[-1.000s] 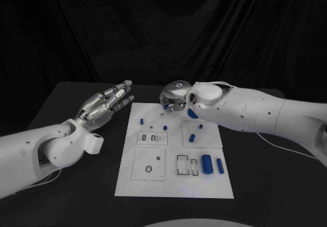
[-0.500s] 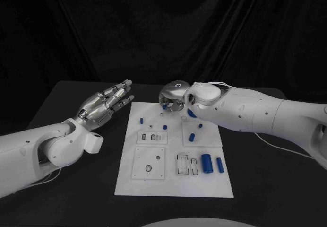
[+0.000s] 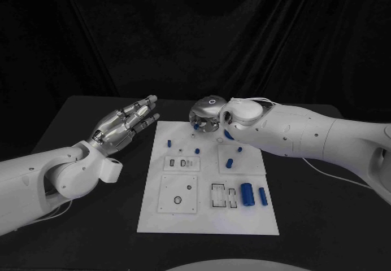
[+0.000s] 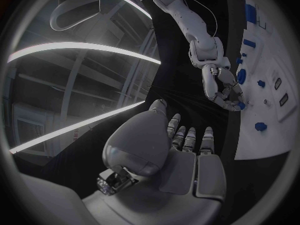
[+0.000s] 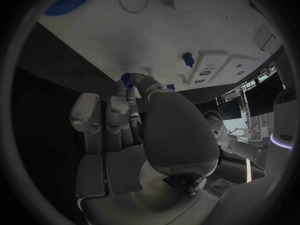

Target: Assemble the parts on the task board

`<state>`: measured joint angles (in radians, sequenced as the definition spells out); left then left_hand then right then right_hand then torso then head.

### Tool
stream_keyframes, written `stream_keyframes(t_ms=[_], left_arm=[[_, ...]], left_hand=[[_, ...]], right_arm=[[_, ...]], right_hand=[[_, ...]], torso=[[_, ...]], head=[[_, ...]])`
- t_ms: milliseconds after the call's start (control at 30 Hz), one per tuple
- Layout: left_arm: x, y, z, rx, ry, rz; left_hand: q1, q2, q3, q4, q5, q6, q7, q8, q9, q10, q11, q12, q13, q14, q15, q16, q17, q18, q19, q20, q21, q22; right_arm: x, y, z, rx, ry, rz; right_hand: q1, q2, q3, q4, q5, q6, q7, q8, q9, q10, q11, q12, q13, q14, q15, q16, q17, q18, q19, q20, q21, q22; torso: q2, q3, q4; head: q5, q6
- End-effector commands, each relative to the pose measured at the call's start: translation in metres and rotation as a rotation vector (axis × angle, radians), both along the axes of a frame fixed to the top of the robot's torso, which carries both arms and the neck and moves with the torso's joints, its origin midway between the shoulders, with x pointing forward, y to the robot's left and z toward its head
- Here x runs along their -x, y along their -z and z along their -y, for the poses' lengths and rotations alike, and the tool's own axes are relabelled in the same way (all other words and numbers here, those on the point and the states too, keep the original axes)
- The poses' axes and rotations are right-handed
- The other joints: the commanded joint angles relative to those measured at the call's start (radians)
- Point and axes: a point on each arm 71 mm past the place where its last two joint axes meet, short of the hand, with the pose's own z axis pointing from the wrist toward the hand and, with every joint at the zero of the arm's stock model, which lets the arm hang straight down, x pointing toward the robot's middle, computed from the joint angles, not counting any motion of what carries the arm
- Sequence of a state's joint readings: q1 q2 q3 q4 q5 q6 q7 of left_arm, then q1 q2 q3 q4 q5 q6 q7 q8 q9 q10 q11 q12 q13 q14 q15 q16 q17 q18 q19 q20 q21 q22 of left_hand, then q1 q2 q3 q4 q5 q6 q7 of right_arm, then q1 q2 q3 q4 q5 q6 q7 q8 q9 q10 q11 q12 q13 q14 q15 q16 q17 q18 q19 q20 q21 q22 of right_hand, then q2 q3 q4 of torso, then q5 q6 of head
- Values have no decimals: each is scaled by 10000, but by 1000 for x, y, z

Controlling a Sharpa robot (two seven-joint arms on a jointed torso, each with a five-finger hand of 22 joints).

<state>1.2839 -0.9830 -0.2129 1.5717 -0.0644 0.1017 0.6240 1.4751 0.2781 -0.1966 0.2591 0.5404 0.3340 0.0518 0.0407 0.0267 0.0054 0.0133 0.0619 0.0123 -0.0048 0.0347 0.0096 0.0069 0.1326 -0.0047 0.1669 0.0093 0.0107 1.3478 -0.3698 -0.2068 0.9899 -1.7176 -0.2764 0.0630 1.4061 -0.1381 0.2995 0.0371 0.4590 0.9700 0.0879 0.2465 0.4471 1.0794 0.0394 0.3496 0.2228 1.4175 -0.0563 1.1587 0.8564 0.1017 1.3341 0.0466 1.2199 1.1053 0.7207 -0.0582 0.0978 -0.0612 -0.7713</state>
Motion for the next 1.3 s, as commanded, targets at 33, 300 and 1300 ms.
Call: stream_keyframes(t_ms=[33,300,1300], left_arm=[[1,-1,1,111,154,30],[0,-1,1,102,174,9],[3,-1,-8,48,-26,-3]], left_hand=[[96,54,329,-96,152,-42,-44,203,143,-25,76,169,26,48,194,-96,-69,484,47,104,-93,-107],[108,60,364,-109,160,-42,-30,205,143,-20,109,198,32,48,197,-96,-69,487,47,122,-93,-107],[140,49,426,-150,204,-48,-19,207,142,-14,141,232,38,48,205,-96,-69,491,47,143,-93,-107]], right_arm=[[0,2,0,45,179,-17],[0,2,0,1,219,39],[28,-42,71,-1244,311,1211]], right_hand=[[-180,106,425,4,-69,-117,-11,-157,113,-325,72,-305,-91,-81,20,-12,-142,57,-149,64,118,81],[-233,28,551,48,-245,-705,-156,-754,-216,-1055,257,-697,-184,-283,156,-73,-262,93,-347,199,-10,53],[-138,630,-1403,801,-2949,-1856,-575,-1783,-2084,-3197,-257,5777,4728,-1457,-63,-2018,-3001,604,-1670,-30,-2640,-1732]], torso=[[0,-3,-1],[-2,-5,-6],[-39,-11,-37]], head=[[3,-7],[12,-17],[287,-115]])
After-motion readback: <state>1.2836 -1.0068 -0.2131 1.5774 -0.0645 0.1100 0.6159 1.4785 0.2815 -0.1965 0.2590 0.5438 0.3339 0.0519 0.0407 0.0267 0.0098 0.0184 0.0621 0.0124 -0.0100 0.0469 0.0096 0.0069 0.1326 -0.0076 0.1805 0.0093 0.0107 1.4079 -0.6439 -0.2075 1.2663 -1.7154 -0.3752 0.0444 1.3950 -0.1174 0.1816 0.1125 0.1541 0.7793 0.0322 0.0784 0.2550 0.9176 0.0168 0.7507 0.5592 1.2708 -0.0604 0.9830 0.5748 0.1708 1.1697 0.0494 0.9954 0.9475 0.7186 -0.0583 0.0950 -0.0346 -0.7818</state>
